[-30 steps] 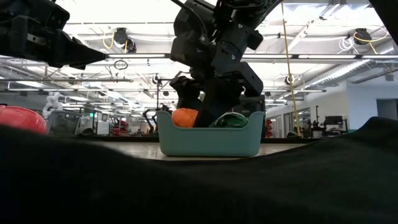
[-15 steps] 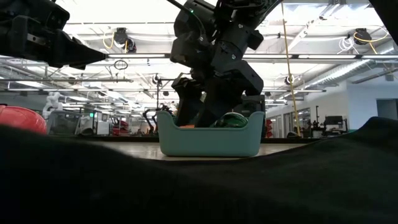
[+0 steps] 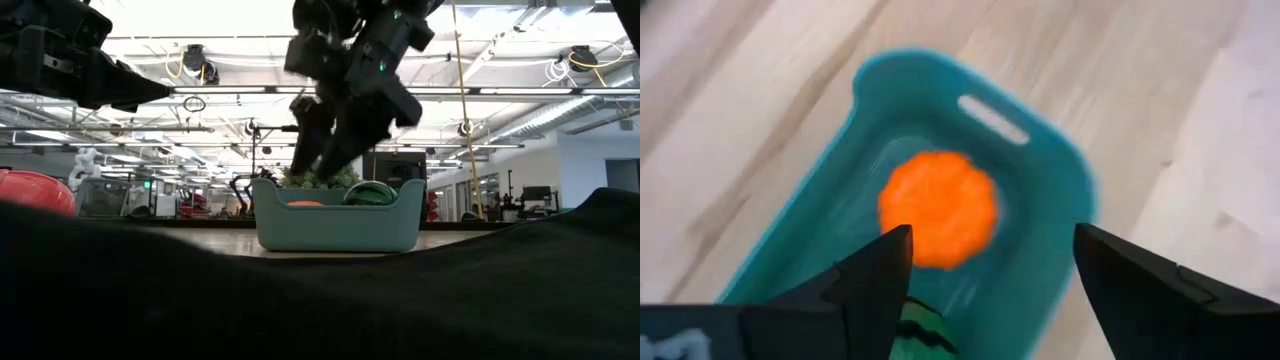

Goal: Pick and placing Produce into tupperware
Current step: Put the apple toy into the bin

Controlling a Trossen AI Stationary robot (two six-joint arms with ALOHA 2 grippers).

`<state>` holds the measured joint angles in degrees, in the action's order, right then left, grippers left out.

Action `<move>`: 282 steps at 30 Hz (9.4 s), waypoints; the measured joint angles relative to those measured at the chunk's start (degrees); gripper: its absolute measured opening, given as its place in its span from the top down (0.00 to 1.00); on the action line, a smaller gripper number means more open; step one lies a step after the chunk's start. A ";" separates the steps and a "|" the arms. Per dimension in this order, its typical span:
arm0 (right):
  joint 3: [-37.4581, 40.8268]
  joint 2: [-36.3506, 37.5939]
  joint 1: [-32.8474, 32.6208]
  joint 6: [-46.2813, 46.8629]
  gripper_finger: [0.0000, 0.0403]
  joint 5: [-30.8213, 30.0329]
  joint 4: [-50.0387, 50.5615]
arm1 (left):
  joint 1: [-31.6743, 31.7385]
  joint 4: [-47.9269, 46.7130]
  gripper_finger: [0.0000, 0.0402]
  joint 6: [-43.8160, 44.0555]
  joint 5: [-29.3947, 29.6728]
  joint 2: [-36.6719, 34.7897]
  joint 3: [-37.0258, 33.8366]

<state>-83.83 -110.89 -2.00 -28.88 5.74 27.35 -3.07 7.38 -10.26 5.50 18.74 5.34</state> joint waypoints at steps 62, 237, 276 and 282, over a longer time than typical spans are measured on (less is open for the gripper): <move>54.88 68.34 9.82 26.63 1.00 7.54 -40.03 | -0.01 -0.32 0.91 0.24 0.57 0.00 0.00; 73.00 85.02 2.67 30.09 1.00 4.90 -42.07 | -29.81 -41.22 0.02 15.59 1.92 60.92 48.66; 73.00 84.43 2.67 29.72 1.00 4.85 -42.09 | -35.30 -47.42 0.02 11.29 4.26 70.25 49.22; 73.00 84.43 2.67 29.70 1.00 4.85 -42.09 | -35.23 -47.37 0.02 6.58 6.16 70.76 49.22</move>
<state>-10.83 -26.46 0.67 0.82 10.59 -14.74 -38.30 -39.99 -3.68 11.65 89.50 54.57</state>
